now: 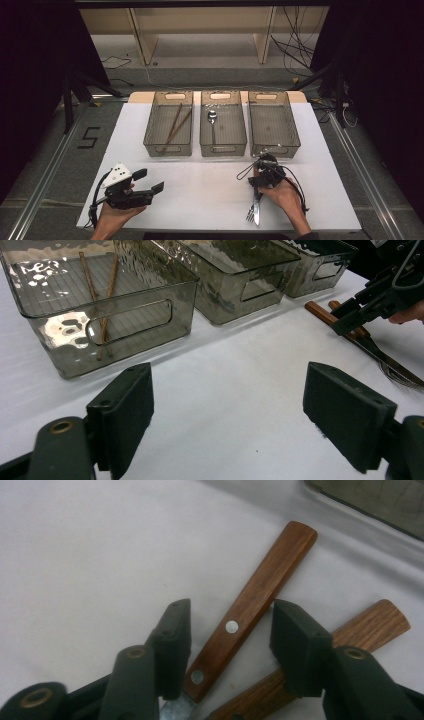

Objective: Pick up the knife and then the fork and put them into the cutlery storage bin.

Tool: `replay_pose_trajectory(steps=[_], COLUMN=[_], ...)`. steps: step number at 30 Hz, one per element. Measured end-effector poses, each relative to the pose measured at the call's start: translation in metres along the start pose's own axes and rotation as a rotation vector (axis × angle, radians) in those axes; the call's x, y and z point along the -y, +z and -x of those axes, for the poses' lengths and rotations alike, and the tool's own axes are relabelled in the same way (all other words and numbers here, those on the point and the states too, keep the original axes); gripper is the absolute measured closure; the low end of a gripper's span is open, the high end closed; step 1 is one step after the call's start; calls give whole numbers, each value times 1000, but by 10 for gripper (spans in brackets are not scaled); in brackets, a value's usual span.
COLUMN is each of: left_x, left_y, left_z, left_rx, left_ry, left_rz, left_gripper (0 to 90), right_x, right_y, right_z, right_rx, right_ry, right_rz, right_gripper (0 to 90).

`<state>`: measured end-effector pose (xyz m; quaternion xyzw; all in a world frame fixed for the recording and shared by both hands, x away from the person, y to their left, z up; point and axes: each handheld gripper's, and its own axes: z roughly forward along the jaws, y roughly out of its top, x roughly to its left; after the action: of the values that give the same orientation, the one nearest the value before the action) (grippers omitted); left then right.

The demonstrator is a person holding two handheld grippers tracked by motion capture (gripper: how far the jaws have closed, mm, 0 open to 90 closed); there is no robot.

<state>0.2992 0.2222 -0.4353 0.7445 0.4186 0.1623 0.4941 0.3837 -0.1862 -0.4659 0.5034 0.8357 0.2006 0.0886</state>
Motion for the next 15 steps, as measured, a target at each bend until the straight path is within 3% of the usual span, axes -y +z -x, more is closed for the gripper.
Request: replay_pose_trajectory(steps=[2, 6, 7, 9, 15], left_x=[0, 0, 0, 0, 0], left_y=[1, 2, 2, 2, 1], left_z=[0, 1, 1, 1, 0], left_rx=[0, -1, 0, 0, 1], left_ry=[-1, 0, 0, 1, -1], left_rz=[0, -4, -4, -4, -3], left_gripper=[200, 200, 200, 200, 201], right_x=[-1, -3, -5, -6, -8], right_y=[0, 0, 1, 2, 1], right_z=[-2, -5, -9, -11, -17], right_rx=[20, 17, 14, 21, -10], right_ry=[-16, -27, -54, -61, -77], right_rz=[-8, -22, -29, -36, -50], right_gripper=[565, 611, 628, 633, 726])
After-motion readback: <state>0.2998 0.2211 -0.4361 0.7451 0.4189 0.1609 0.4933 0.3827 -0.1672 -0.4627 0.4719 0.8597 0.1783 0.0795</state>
